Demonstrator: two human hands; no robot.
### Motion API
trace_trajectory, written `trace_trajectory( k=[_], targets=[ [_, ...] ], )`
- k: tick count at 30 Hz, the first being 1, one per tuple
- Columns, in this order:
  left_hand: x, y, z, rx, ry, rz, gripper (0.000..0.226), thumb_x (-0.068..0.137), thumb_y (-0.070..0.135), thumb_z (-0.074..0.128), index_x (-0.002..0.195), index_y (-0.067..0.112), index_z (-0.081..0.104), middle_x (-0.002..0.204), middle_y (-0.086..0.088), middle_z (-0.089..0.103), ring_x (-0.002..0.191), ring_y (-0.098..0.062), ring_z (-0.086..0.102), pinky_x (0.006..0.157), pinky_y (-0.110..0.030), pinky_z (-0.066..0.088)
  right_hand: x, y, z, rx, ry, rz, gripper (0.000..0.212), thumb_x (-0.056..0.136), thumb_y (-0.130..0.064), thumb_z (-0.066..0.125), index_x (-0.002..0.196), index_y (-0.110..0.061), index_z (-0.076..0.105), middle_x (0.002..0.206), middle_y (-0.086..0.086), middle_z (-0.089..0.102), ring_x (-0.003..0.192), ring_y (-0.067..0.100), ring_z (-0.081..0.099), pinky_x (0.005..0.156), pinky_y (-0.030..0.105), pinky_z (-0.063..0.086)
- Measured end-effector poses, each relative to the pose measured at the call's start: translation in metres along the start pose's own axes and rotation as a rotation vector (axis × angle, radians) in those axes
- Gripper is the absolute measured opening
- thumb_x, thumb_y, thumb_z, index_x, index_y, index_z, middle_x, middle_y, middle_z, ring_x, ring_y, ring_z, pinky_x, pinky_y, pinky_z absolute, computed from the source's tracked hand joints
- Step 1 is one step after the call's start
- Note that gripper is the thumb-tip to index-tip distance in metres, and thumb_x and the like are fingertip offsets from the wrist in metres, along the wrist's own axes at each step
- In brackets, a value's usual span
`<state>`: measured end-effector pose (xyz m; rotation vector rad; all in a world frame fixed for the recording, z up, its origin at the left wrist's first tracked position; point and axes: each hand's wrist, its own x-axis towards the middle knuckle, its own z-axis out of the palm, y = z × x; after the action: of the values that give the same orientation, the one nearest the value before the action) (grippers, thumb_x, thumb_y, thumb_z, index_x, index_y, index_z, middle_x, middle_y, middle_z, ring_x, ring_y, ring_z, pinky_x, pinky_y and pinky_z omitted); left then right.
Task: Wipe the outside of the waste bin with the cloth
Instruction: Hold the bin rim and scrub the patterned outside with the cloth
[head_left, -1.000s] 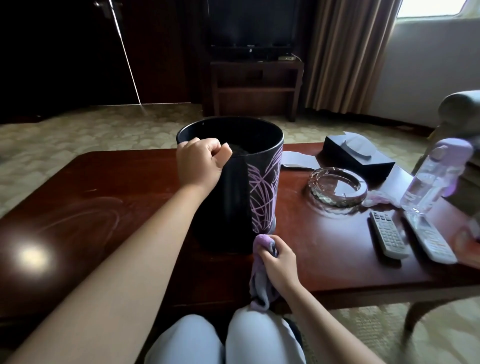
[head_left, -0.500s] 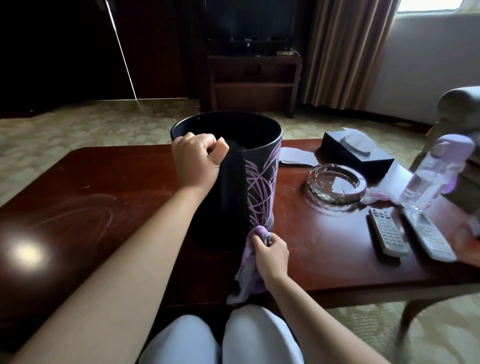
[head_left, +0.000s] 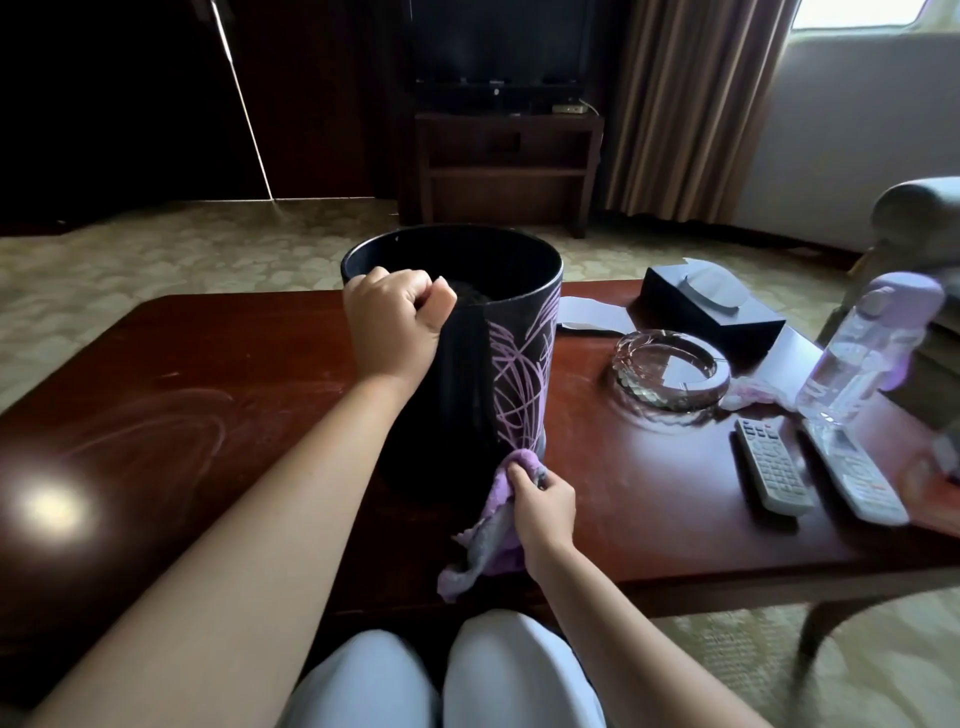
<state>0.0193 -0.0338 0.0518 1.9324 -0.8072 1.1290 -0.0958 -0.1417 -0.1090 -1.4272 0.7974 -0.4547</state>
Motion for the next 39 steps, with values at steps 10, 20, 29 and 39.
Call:
trace_trajectory(
  k=[10,20,29,39],
  targets=[
    [0.0,-0.001,0.0,0.021,-0.004,0.006,0.045,0.088,0.033,0.041,0.05,0.019,0.021,0.044,0.013,0.013,0.045,-0.018,0.024,0.058,-0.035,0.031,-0.003,-0.009,0.001,0.049,0.007,0.149,0.013,0.081,-0.021,0.066,0.069,-0.015,0.065,0.073,0.004,0.066,0.074,0.019,0.061,0.074,0.031,0.048],
    [0.0,-0.001,0.0,0.035,-0.002,0.021,0.046,0.087,0.03,0.042,0.051,0.028,0.013,0.044,0.013,0.011,0.045,-0.016,0.02,0.059,-0.031,0.025,-0.007,-0.018,-0.002,0.16,-0.053,0.178,0.017,0.083,-0.016,0.067,0.067,-0.013,0.064,0.071,0.008,0.063,0.069,0.018,0.058,0.065,0.027,0.046],
    [0.0,-0.001,-0.001,0.057,0.003,0.027,0.044,0.087,0.029,0.042,0.05,0.019,0.021,0.045,0.013,0.011,0.045,-0.019,0.023,0.058,-0.031,0.024,-0.015,-0.037,0.007,0.259,-0.048,-0.035,0.02,0.084,-0.017,0.067,0.064,-0.013,0.066,0.061,0.0,0.062,0.06,0.01,0.056,0.06,0.023,0.046],
    [-0.001,0.0,0.0,0.074,-0.02,0.014,0.044,0.086,0.033,0.04,0.052,0.027,0.014,0.045,0.012,0.013,0.048,-0.019,0.029,0.06,-0.036,0.032,-0.012,-0.047,0.012,0.243,0.014,-0.046,0.026,0.08,-0.024,0.069,0.058,-0.013,0.062,0.059,0.002,0.06,0.062,0.013,0.055,0.064,0.029,0.046]
  ],
)
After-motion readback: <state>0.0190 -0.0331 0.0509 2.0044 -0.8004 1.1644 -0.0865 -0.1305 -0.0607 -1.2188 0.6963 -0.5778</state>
